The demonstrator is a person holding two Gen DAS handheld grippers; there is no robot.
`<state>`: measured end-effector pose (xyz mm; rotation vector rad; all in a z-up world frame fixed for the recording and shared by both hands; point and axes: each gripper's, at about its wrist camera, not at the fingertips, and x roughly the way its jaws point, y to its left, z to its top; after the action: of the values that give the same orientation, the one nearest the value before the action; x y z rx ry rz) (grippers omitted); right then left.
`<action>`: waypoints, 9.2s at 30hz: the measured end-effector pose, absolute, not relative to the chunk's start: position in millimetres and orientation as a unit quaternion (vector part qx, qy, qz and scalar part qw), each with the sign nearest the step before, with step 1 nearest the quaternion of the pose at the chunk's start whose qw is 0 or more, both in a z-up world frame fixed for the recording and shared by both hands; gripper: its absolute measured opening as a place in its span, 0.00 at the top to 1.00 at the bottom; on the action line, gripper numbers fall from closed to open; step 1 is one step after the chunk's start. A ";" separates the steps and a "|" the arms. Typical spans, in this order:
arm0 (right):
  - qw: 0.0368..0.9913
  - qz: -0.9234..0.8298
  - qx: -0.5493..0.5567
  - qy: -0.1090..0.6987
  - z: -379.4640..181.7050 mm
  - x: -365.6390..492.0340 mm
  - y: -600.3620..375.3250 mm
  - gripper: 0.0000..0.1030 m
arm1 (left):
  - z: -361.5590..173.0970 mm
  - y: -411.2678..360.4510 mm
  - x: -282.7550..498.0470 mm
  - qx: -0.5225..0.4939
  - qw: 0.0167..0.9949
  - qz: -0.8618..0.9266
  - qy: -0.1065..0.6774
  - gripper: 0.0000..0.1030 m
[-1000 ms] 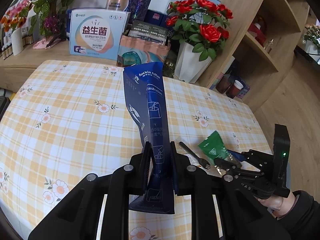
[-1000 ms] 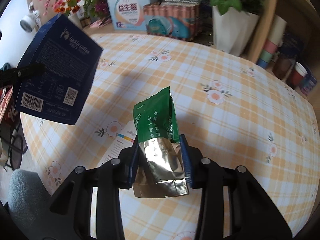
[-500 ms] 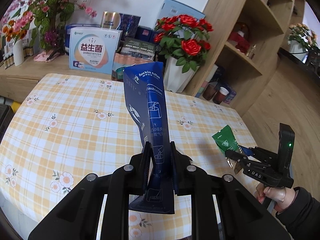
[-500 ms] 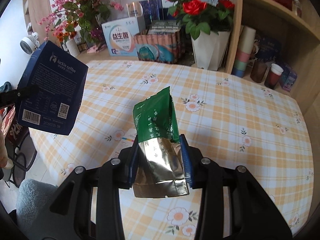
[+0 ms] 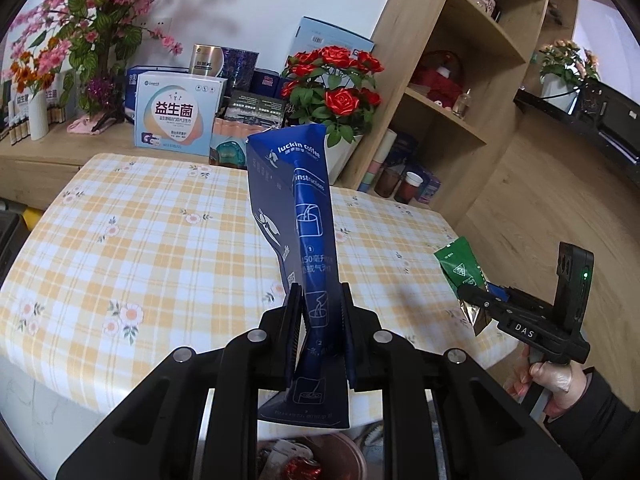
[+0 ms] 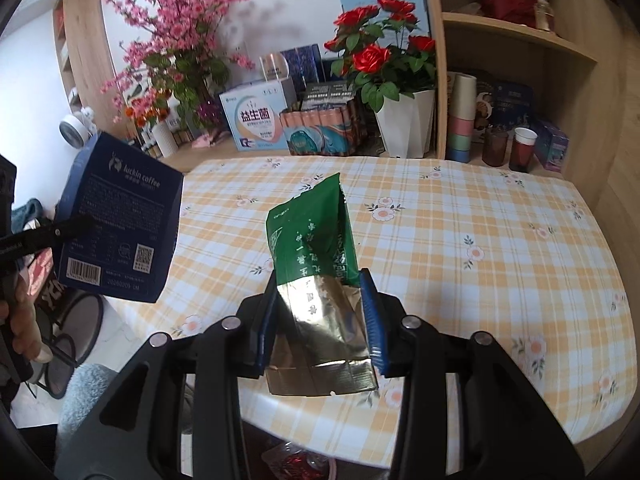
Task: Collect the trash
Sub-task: 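Carry the green packet over the brown bin and open the right tool while the left tool holds the box, then lower the blue box over the brown bin and open the left tool, then reach the right tool to the black plastic fork and grasp it, then grasp the white printed card with the left tool while the right tool holds the fork, then carry the fork over the brown bin and open the right tool, then carry the white card over the brown bin and open the left tool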
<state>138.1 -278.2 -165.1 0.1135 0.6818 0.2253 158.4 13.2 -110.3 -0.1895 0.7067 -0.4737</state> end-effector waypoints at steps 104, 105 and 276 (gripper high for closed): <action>0.934 0.021 0.101 0.343 -197.7 19.4 -312.1 0.06 | -167.8 36.9 72.2 -0.059 0.914 -0.123 0.382 0.06; 0.933 0.021 0.100 0.344 -198.9 22.4 -312.9 0.06 | -169.3 35.7 76.6 -0.055 0.913 -0.124 0.384 0.06; 0.934 0.076 0.095 0.336 -186.3 37.2 -268.5 0.06 | -190.8 -22.1 40.2 -0.044 0.881 -0.226 0.412 0.37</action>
<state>37.2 -268.5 -186.3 0.1937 0.6868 0.1545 40.2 -22.1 -190.8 -0.0925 0.8587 -0.4706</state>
